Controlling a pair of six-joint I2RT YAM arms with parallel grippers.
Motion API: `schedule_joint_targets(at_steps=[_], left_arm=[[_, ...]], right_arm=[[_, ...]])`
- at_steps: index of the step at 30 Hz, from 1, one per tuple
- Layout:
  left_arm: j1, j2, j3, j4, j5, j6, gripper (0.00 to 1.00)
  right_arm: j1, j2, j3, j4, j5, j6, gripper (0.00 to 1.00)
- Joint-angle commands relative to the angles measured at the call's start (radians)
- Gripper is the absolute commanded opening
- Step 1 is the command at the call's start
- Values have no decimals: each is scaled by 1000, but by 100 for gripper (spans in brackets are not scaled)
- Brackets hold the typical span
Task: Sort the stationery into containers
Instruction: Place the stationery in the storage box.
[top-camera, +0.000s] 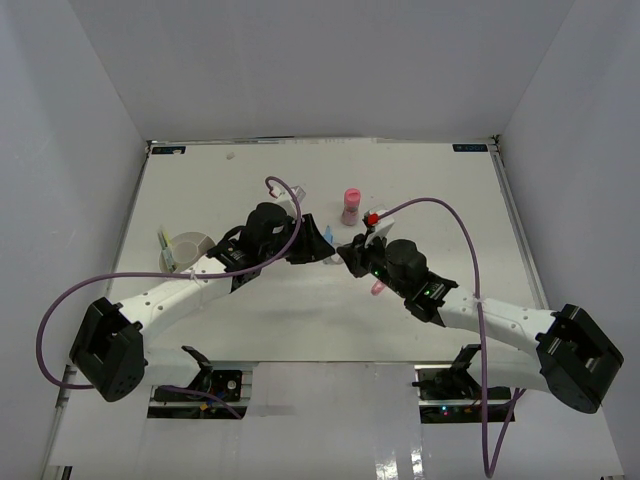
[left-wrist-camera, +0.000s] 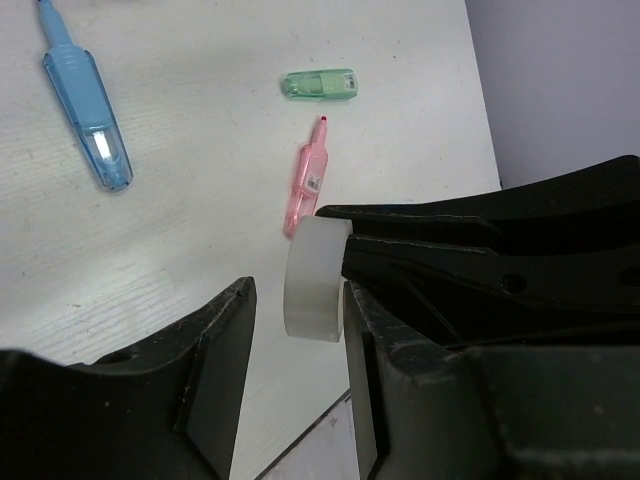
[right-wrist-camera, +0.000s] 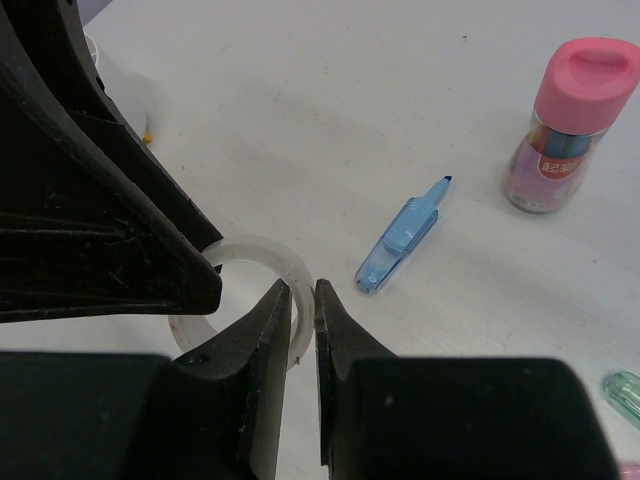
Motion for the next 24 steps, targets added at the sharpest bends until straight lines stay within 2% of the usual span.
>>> schedule_joint_targets(at_steps=[1, 12, 18, 21, 22, 24], left_arm=[[-4, -4, 27, 28, 20, -10, 50], [-3, 5, 23, 30, 37, -10, 42], [-4, -8, 22, 24, 30, 1, 26], [-4, -6, 27, 8, 23, 13, 17], [-4, -8, 32, 5, 20, 15, 16], [-4, -12, 36, -7, 6, 30, 9]], right_arm=[[5, -21, -3, 67, 0, 10, 18], [5, -15, -4, 73, 2, 16, 18], [5, -15, -6, 73, 11, 17, 20], [5, -15, -4, 73, 12, 16, 25], [5, -16, -6, 72, 12, 14, 33], [5, -21, -9, 72, 14, 11, 43]])
